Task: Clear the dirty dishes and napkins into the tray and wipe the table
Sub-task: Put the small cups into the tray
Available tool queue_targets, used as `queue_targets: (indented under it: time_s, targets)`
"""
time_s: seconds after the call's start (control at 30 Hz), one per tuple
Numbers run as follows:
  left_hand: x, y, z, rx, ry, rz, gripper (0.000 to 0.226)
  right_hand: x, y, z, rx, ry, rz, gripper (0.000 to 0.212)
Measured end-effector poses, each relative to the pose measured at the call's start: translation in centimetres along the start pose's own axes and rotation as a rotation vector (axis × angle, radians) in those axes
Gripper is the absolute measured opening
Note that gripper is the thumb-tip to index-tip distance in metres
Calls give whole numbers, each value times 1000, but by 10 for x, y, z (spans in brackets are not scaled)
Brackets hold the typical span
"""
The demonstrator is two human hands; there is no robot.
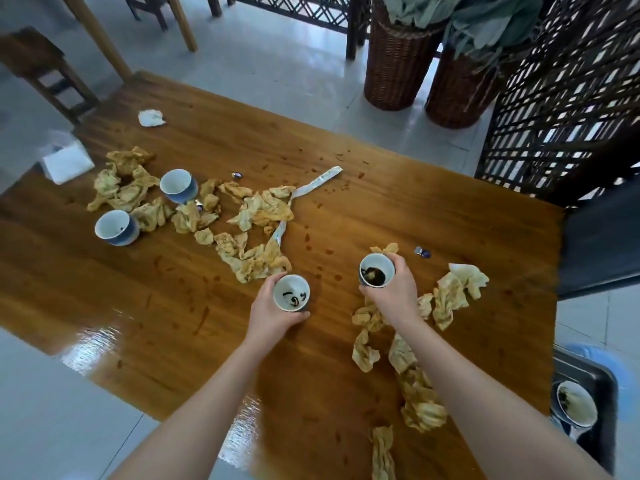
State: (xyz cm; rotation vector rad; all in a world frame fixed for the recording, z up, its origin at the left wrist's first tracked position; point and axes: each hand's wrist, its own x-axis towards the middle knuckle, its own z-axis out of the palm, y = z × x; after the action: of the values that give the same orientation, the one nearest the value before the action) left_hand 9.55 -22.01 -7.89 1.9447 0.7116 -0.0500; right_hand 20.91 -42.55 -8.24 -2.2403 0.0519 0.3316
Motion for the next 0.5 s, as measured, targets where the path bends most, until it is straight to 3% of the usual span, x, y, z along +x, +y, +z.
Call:
queue_targets:
  time_s: [0.5]
  targets:
    - [-75, 20, -12, -60, 11, 150, 75, -87, -9, -40, 110, 91, -71, 73]
